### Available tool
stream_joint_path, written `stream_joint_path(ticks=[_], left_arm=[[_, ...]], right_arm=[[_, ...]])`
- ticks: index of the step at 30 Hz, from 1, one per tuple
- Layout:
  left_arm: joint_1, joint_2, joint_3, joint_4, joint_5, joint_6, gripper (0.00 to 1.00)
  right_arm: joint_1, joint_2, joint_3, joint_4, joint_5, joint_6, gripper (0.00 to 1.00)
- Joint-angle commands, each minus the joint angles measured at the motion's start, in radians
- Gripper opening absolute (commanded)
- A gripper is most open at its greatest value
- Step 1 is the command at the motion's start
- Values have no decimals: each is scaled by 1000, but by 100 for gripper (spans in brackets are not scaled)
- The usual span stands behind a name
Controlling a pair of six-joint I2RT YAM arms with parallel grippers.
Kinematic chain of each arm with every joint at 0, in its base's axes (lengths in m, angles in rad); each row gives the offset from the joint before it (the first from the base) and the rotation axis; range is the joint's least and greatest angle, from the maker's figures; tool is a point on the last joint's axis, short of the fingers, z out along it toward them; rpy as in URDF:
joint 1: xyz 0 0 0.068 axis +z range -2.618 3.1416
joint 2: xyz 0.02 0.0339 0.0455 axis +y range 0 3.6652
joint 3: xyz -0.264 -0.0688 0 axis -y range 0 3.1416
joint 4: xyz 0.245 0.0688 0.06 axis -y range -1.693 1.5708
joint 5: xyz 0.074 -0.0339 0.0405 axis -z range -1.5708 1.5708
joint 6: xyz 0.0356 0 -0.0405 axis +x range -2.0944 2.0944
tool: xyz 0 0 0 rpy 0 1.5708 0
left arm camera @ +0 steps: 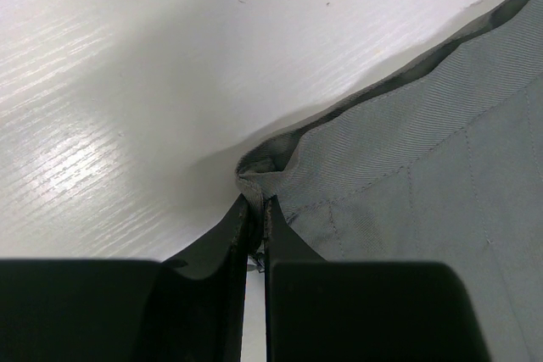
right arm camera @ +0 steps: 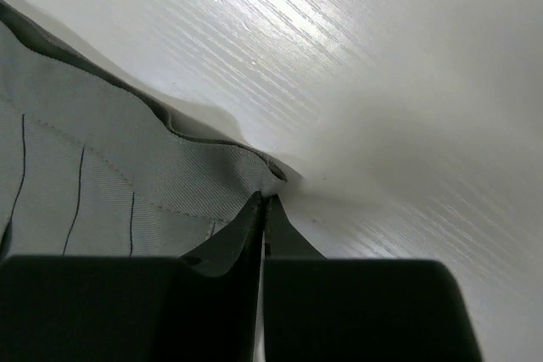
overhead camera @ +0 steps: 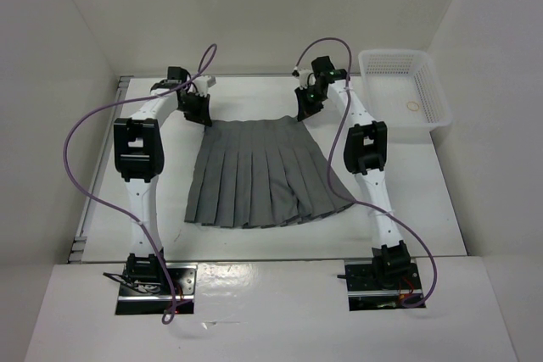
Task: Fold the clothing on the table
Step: Fold the skirt
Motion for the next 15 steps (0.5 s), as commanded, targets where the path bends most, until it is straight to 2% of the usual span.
stream_joint_path(ticks=[1, 7, 15], left_arm=[[-18, -10, 48, -72, -1, 18, 0], [-27, -19, 156, -85, 19, -11, 0], [-49, -62, 225, -95, 10, -20, 0]], right_arm=[[22, -28, 36, 6, 62, 25, 0], [31, -91, 36, 16, 99, 34, 0], [40, -203, 36, 54, 201, 62, 0]])
